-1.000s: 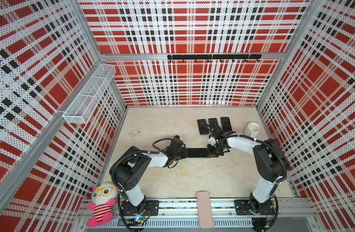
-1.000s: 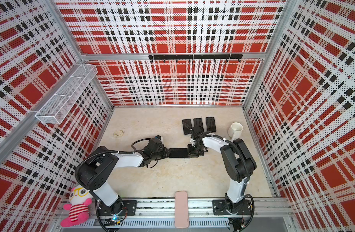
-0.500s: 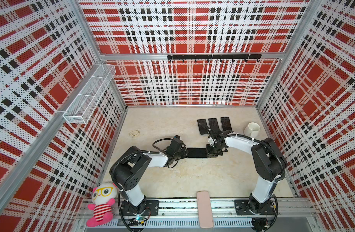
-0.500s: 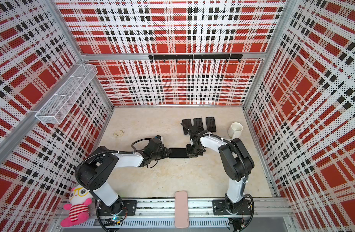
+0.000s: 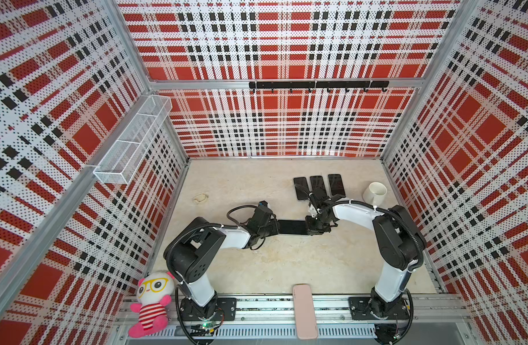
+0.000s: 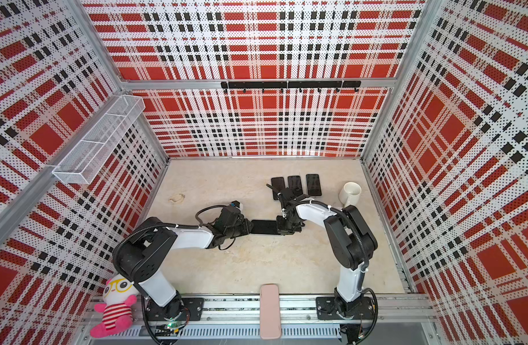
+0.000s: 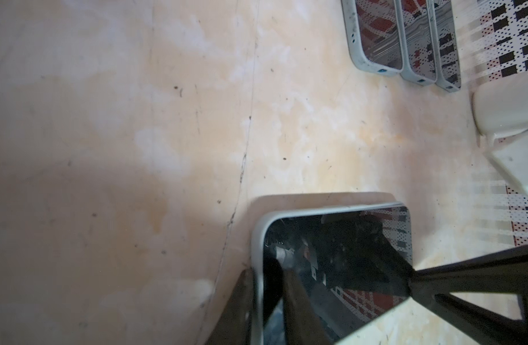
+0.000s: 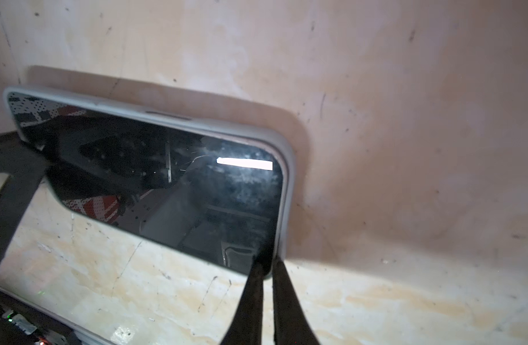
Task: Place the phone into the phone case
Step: 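Push the phone's edge down into the case rim with the right gripper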
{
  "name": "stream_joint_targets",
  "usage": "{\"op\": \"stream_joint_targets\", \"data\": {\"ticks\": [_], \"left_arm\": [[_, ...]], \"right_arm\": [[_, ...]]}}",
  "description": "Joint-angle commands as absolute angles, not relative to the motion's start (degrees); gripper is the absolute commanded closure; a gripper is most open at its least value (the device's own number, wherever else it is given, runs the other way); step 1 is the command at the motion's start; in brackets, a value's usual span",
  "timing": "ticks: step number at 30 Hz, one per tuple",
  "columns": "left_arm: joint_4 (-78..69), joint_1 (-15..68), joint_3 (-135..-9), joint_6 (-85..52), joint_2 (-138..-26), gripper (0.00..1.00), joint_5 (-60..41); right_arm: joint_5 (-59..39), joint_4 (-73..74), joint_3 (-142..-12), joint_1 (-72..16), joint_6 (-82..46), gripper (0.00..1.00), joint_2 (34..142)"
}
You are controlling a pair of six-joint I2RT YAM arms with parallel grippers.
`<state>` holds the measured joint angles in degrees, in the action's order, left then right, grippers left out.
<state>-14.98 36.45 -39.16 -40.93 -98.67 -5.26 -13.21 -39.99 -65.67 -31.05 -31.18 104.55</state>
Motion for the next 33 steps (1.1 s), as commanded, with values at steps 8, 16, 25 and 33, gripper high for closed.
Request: {"op": "stream_joint_targets", "data": {"ticks": [8, 16, 25, 33], "left_arm": [[-6.06, 37.5, -37.61, -38.07, -99.67, 0.82, -9.14], [-5.89, 37.43, -38.67, -37.71, -100.85, 0.85, -9.58], [-5.89, 37.66, -39.89, -37.71, -102.16, 0.87, -10.13], [-6.15, 38.49, -41.65, -37.61, -104.53, 0.89, -10.2]], "right_arm": [[-10.02, -42.02, -70.16, -27.43, -26.12, 0.83, 102.96], [-13.22, -39.42, -72.86, -27.12, -24.51, 0.8, 108.47], [-14.63, -38.0, -72.46, -27.08, -23.81, 0.85, 112.41], [-15.82, -35.96, -70.89, -28.58, -23.86, 0.86, 114.85]]}}
